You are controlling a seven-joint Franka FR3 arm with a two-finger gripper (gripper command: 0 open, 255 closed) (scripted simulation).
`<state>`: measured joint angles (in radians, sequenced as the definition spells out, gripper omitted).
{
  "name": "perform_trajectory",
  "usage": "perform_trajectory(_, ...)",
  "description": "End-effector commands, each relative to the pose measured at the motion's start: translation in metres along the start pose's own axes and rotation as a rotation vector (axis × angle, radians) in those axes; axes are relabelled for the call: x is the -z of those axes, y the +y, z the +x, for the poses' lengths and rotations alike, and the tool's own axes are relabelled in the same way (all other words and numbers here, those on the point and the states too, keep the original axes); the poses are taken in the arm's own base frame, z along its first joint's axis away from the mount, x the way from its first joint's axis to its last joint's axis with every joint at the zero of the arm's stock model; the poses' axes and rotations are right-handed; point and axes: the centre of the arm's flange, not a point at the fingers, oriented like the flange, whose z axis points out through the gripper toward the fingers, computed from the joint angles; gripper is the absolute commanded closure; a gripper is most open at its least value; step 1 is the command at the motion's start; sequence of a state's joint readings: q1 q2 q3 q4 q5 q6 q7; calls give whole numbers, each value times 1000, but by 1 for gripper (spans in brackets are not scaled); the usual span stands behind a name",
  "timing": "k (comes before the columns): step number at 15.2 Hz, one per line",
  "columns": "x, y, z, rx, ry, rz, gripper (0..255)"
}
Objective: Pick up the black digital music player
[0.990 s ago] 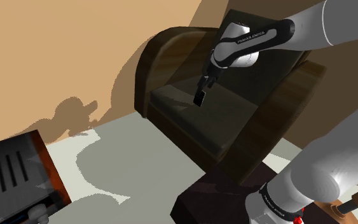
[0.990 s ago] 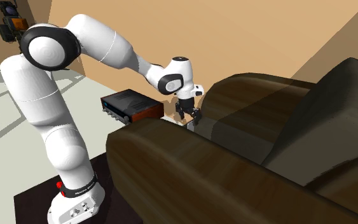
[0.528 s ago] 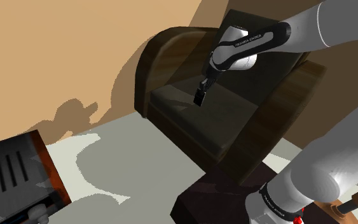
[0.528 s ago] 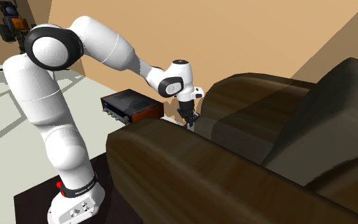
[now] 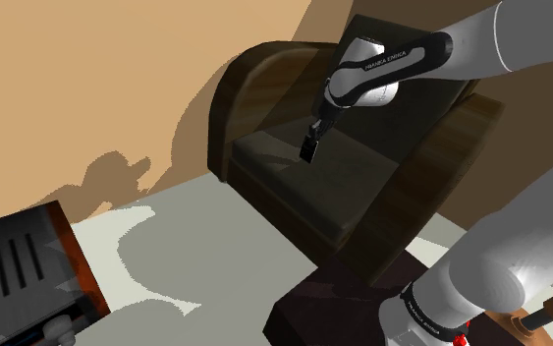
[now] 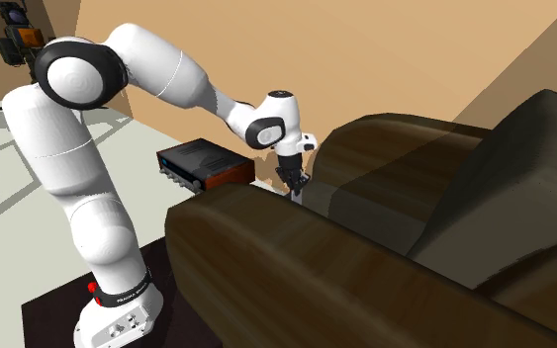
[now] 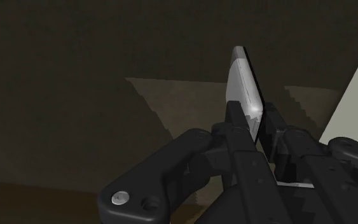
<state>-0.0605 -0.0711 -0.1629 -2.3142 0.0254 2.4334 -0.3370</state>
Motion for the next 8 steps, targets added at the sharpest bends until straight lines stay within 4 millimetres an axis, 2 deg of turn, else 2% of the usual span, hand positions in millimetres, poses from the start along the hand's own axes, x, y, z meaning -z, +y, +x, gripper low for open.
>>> perform_trajectory(1, 9, 1, 2, 0, 0, 0, 255)
perform_trajectory(8, 45, 2, 9, 0, 0, 0, 255)
